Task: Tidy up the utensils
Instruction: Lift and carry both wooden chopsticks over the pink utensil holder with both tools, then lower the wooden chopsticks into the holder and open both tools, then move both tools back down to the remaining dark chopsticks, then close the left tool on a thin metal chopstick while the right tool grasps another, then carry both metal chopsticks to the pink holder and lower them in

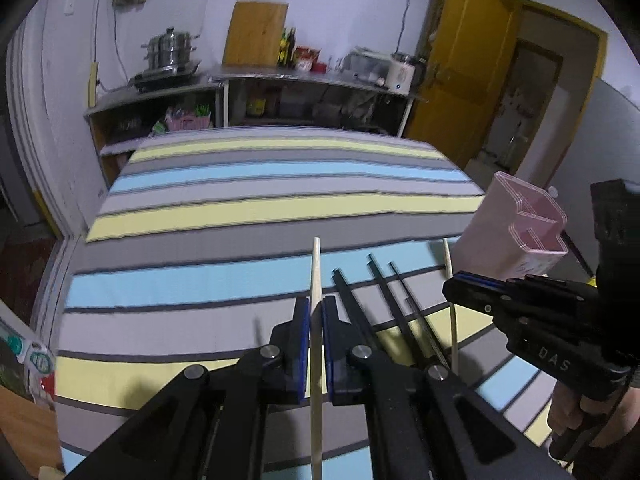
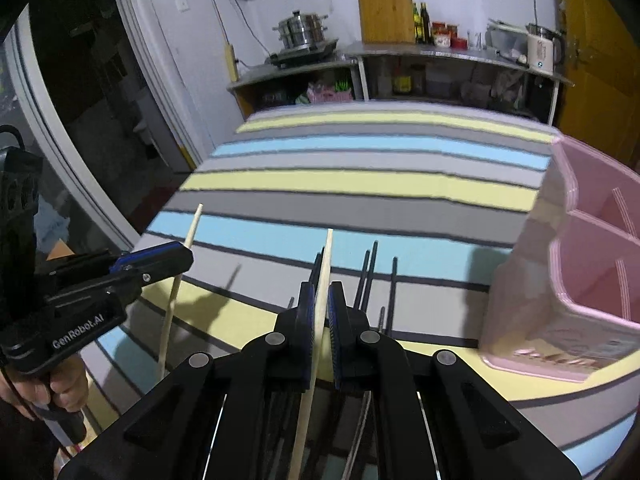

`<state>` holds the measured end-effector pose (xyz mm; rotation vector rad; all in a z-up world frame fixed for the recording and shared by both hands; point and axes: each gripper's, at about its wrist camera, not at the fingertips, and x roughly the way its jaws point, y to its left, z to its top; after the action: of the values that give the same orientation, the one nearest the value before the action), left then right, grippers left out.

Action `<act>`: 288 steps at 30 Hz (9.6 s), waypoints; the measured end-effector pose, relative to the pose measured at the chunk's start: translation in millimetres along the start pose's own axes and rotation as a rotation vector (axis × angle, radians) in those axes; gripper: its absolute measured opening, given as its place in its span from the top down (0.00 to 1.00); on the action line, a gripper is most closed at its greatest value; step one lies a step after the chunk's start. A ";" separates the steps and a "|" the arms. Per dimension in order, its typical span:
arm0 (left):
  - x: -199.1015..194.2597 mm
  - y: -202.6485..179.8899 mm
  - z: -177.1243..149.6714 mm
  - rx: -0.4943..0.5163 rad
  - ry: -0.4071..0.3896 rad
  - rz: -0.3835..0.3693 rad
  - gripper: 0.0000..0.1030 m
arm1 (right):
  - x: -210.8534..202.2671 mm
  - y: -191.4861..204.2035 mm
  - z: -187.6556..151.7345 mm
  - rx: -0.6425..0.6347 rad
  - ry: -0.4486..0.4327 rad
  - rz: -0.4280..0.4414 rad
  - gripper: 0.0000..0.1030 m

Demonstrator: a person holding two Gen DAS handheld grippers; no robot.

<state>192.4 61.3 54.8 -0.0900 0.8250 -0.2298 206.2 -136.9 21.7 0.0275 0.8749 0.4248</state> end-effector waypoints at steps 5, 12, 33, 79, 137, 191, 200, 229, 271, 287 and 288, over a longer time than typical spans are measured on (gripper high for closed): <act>-31.8 -9.3 7.7 0.012 -0.047 -0.033 0.94 | -32.1 1.3 1.1 0.001 -0.057 -0.005 0.93; -55.7 -23.6 12.1 0.016 -0.085 -0.071 0.94 | -60.8 1.1 2.0 0.012 -0.113 -0.012 0.94; -40.9 -123.2 96.4 0.060 -0.240 -0.300 0.94 | -148.6 -56.5 17.7 0.112 -0.290 -0.116 0.95; 52.1 -184.0 101.2 0.162 -0.331 -0.348 0.94 | -122.9 -131.8 22.7 0.237 -0.275 -0.174 0.95; 78.7 -27.1 -68.9 -0.062 0.052 0.055 0.97 | -7.0 -27.3 -66.9 0.065 -0.025 -0.064 0.90; 89.9 -35.5 -58.5 0.047 0.102 0.071 0.96 | 69.8 -33.6 -41.3 0.044 0.098 -0.062 0.93; 90.7 -34.0 -56.6 0.070 0.112 0.062 0.96 | 74.6 -27.3 -35.7 0.020 0.115 -0.102 0.95; -43.9 -53.3 -10.7 0.073 -0.084 -0.103 0.96 | -72.8 -21.2 -20.5 0.062 -0.155 -0.064 0.95; -38.8 -190.7 133.1 0.131 -0.221 -0.369 0.96 | -200.0 -98.4 50.9 0.134 -0.447 -0.211 0.96; 46.0 -178.7 98.8 0.123 -0.108 -0.332 0.96 | -112.6 -136.4 17.2 0.212 -0.278 -0.189 0.95; 48.3 -177.4 96.5 0.122 -0.107 -0.332 0.96 | -109.7 -137.6 15.2 0.216 -0.267 -0.188 0.95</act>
<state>265.5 -123.4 115.3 -0.1239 0.6847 -0.5827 204.0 -301.6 85.6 0.1953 0.6496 0.1439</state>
